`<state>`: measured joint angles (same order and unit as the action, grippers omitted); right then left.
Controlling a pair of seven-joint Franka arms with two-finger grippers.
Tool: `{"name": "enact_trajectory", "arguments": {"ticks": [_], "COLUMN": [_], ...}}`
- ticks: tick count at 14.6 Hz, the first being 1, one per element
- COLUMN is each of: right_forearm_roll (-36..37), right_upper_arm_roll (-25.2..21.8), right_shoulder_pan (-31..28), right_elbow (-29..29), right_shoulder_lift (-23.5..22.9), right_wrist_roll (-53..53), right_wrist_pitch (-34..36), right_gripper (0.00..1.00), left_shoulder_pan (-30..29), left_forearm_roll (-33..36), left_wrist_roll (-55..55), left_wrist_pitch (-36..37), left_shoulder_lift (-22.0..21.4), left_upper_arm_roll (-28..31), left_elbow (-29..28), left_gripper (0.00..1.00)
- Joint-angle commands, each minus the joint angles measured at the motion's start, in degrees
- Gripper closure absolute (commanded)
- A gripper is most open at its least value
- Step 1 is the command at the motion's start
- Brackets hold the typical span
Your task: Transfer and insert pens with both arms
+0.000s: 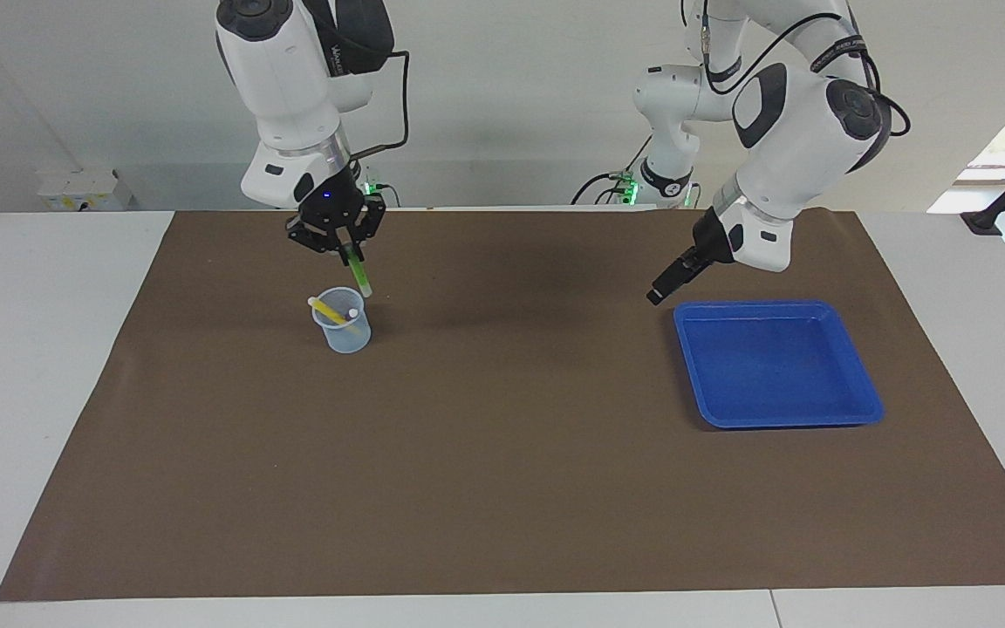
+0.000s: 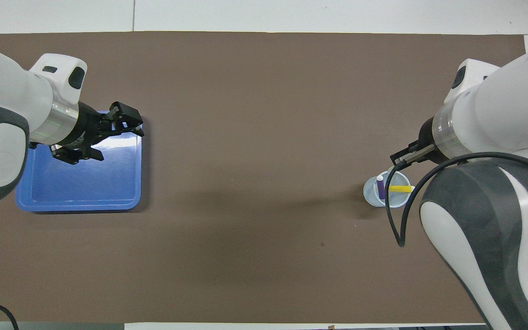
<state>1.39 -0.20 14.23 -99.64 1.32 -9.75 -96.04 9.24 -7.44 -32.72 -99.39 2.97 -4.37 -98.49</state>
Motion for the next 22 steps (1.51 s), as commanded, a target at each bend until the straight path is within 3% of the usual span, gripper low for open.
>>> {"name": "enact_trajectory", "arguments": {"ticks": [1, 4, 7, 9, 11, 12, 14, 15, 19, 22], "right_forearm_roll": [1.2, 1.2, 1.0, 0.7, 0.5, 0.5, 0.4, 0.3, -0.6, -0.5], "right_upper_arm_roll": [0.8, 0.8, 0.8, 0.8, 0.8, 0.8, 0.8, 0.9, 0.9, 0.6], "right_shoulder_pan": [-2.4, -3.4, -4.2, -4.1, -4.1, -4.1, -3.9, -4.0, -3.5, -4.6], "right_elbow": [-9.0, -16.2, -19.4, -20.5, -20.7, -20.8, -20.2, -19.1, -13.1, -8.7], "right_shoulder_lift": [4.3, 6.2, 5.9, 6.0, 6.0, 6.0, 5.5, 5.4, 5.3, 5.3], "right_wrist_roll": [-2.5, -2.1, -1.9, -0.7, 0.3, 0.9, 1.1, 1.0, 2.4, 2.9], "right_wrist_pitch": [-5.0, -10.4, -12.9, -12.9, -12.9, -13.0, -13.0, -12.9, -9.4, -4.4], "right_gripper": [1.0, 1.0, 1.0, 1.0, 1.0, 0.93, 0.21, 0.0, 0.0, 0.0], "left_shoulder_pan": [-3.1, -5.8, -3.5, -2.9, -3.8, -3.8, -4.0, -4.2, -4.0, -4.0], "left_forearm_roll": [6.2, 8.1, 8.8, 8.1, 7.6, 7.4, 7.3, 7.1, 6.6, 6.6], "left_wrist_roll": [15.2, 25.8, 27.7, 28.1, 27.4, 27.2, 27.2, 27.2, 27.2, 27.4], "left_wrist_pitch": [9.3, 19.2, 27.0, 25.0, 16.1, 14.1, 12.9, 12.7, 16.1, 18.2], "left_shoulder_lift": [-0.9, -1.2, -2.5, -4.7, -5.3, -4.5, -2.5, -2.1, -1.5, -6.2], "left_upper_arm_roll": [0.1, 0.4, 3.7, 4.2, 4.3, 4.2, 4.1, 4.2, 4.3, 4.3], "left_elbow": [6.1, 12.0, 15.6, 14.6, 10.0, 9.8, 10.0, 9.9, 10.3, 8.1], "left_gripper": [0.0, 0.0, 0.0, 0.0, 0.0, 0.0, 0.0, 0.0, 0.0, 0.0]}}
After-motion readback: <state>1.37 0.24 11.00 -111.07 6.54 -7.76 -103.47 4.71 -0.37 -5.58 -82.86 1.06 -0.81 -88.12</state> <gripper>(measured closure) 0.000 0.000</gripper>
